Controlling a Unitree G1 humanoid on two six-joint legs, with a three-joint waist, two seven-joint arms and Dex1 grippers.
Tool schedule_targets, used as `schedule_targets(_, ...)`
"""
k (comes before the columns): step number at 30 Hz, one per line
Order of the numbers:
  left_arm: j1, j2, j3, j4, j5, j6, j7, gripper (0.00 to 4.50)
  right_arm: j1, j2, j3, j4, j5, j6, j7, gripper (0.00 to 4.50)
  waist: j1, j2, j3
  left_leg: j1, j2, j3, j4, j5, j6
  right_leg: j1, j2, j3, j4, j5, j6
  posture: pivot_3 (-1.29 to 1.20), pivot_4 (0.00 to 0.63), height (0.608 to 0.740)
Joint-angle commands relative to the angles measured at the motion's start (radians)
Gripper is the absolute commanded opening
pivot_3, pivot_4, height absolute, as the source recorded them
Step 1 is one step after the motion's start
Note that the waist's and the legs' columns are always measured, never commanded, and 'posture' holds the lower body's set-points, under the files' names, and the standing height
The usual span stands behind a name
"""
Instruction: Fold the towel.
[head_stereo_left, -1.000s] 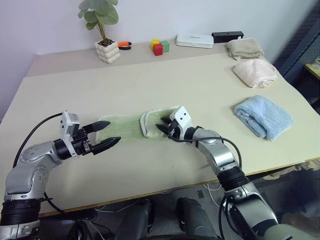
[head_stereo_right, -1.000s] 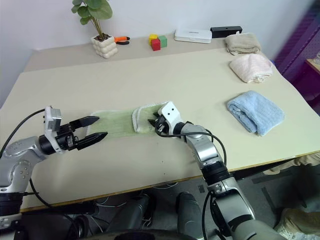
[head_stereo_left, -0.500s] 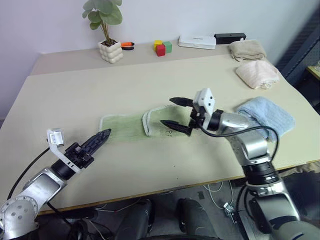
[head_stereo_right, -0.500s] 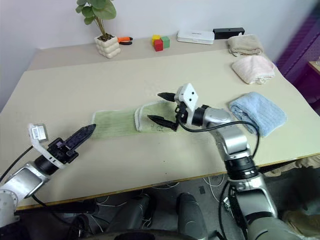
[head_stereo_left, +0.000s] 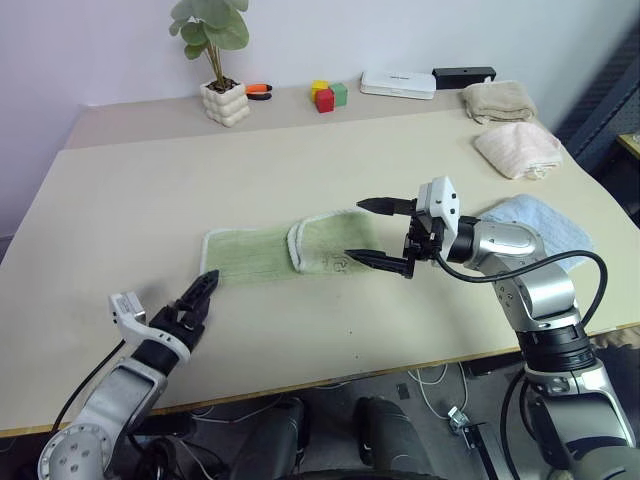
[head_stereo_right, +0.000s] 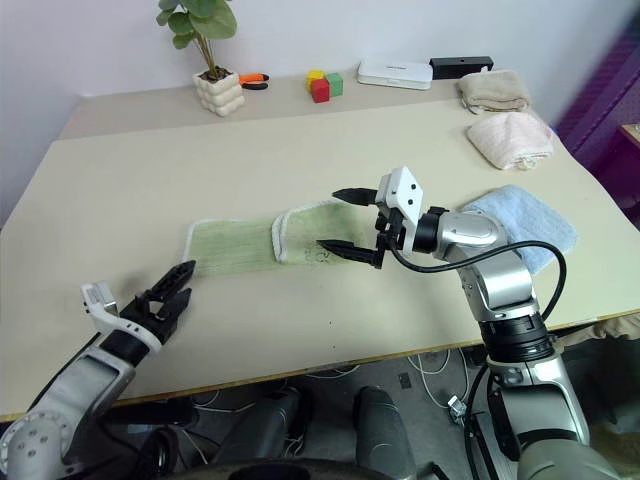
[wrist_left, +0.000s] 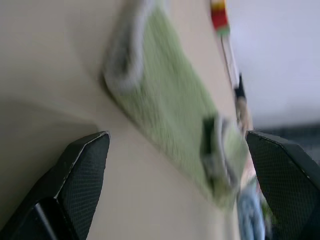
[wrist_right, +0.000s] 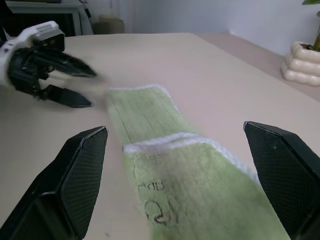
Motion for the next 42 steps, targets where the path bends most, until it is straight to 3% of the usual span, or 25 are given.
schedule_targets(1,-0.011,-0.008,0.000,0.019,0.021,-0.049,0.060,4.50,-0.003,0.002,-0.012,-0.029,-0.001,-0.027,-0.014,4.43,0.001,0.000,0.000,0.000,0.000,0.000,0.000,0.000,0.000,0.000,0.000,0.000,-0.001,0.000,0.000,0.00,0.150,0.740)
schedule_targets(5,-0.050,-0.009,-0.034,0.086,-0.020,-0.035,0.120,4.50,0.000,0.002,-0.015,-0.028,-0.011,-0.040,-0.031,4.43,0.004,0.001,-0.001,0.000,0.000,0.000,0.000,0.000,0.000,0.001,0.000,0.000,-0.002,0.000,0.000,0.00,0.150,0.740)
schedule_targets(8,-0.047,0.019,-0.066,0.121,-0.039,0.019,0.099,3.65,-0.004,0.006,-0.016,-0.030,-0.015,-0.046,-0.043,4.50,0.004,0.003,-0.002,0.001,0.000,0.000,0.000,0.000,0.000,0.002,0.000,0.000,-0.002,0.000,0.000,0.00,0.150,0.740)
schedule_targets(15,-0.174,0.011,-0.059,0.159,-0.035,-0.024,0.131,0.11,-0.002,0.007,-0.020,-0.021,-0.030,-0.062,-0.071,4.50,0.028,0.003,-0.002,0.001,0.000,0.000,0.001,0.000,0.000,0.002,0.000,-0.001,-0.002,0.000,0.000,0.00,0.150,0.740)
schedule_targets(20,-0.229,0.046,-0.059,0.162,-0.003,-0.008,0.082,0.04,0.016,-0.041,-0.045,0.015,-0.048,-0.091,-0.055,4.50,0.029,0.003,-0.002,0.000,0.000,0.000,0.000,0.000,0.000,0.002,0.000,-0.001,-0.003,0.000,0.000,0.00,0.150,0.740)
schedule_targets(27,-0.309,0.132,-0.141,0.060,0.086,0.052,-0.152,0.04,0.123,-0.192,-0.167,0.061,0.029,-0.057,0.052,4.50,0.028,0.001,-0.001,-0.001,0.000,0.000,0.000,0.000,0.001,0.001,0.000,-0.001,-0.005,0.001,0.000,0.00,0.150,0.740)
schedule_targets(32,-0.455,0.175,-0.276,0.085,0.270,0.066,-0.359,0.04,0.174,-0.235,-0.269,0.064,0.094,-0.055,0.083,4.50,0.026,0.001,-0.001,-0.001,0.000,0.001,-0.001,0.000,0.001,0.001,0.000,-0.001,-0.004,0.000,0.000,0.00,0.150,0.740)
schedule_targets(36,-0.650,0.132,-0.406,0.222,0.435,0.053,-0.522,0.04,0.190,-0.231,-0.291,0.039,0.100,-0.054,0.060,4.50,0.030,0.001,-0.001,-0.001,0.000,0.001,0.000,0.000,0.001,0.002,0.000,-0.001,-0.005,0.001,0.000,0.00,0.150,0.740)
schedule_targets(42,-0.811,0.090,-0.554,0.388,0.655,0.040,-0.744,0.04,0.216,-0.224,-0.305,-0.022,0.104,-0.041,0.005,4.50,0.026,0.000,0.000,-0.002,0.000,0.001,-0.002,0.000,0.002,0.000,0.000,0.000,-0.007,0.001,0.001,0.00,0.150,0.740)
